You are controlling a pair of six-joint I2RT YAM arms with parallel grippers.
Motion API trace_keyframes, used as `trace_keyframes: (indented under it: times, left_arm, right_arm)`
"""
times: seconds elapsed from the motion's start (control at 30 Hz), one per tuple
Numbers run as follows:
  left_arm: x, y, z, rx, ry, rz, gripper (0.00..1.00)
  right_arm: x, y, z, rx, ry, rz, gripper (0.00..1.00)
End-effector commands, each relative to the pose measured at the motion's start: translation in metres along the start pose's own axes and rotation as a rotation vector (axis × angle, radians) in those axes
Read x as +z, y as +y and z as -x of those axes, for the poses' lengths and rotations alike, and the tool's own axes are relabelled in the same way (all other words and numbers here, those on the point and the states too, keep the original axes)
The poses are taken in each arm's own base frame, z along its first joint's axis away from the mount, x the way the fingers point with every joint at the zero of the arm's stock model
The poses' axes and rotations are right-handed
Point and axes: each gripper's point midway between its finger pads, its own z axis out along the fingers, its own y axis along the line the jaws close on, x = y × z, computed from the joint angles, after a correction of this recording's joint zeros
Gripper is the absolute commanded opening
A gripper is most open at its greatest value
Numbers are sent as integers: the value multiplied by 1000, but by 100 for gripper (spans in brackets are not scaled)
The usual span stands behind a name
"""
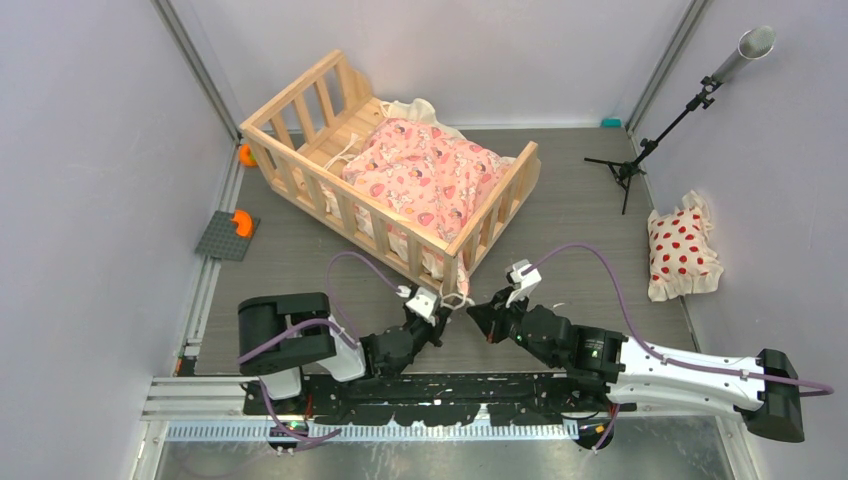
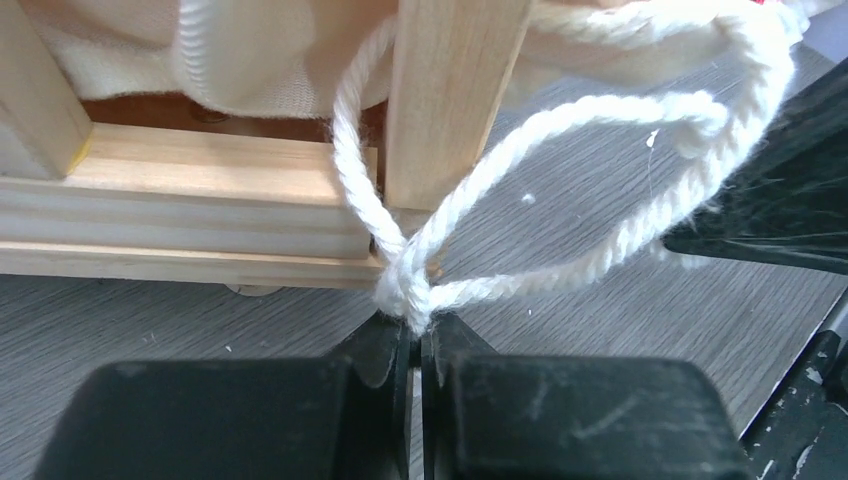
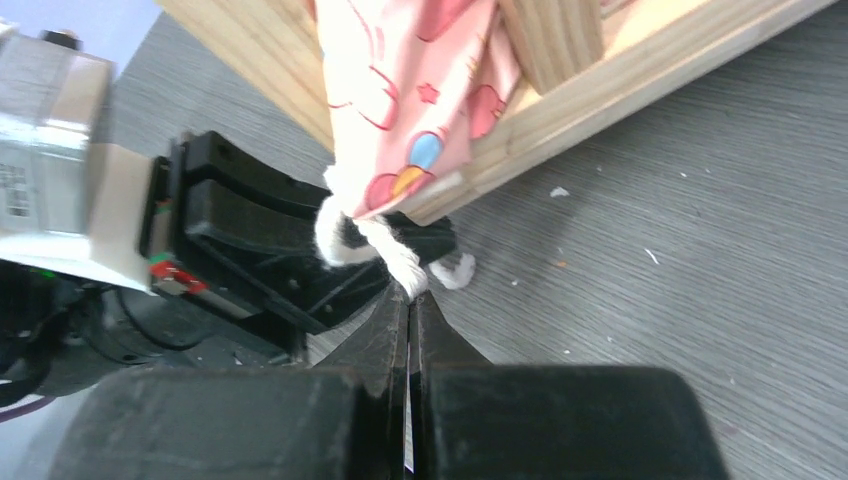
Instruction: Set up the pet bed
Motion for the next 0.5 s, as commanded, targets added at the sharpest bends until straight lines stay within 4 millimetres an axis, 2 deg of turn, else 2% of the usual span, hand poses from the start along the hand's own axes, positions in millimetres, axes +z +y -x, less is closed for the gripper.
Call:
trace_keyframes:
  times: [0.0,0.2,0.37,0.47]
  left_arm:
    - [-6,-7,38,-96,-121,-30,0]
    - [-17,-4,35,-46,-53,-43,0]
    - [-22,-8,42,16,22,-53,0]
    - [-25,-4,41,95,77,-40,0]
  right_arm:
    - [-5,-15,13,94,-39,-107,1]
    - [-17,-49,8,217,-40,-309,1]
    - [-41,-89,12,279,-78,-563,1]
    - [-48,-97,20,294,-111,-622,1]
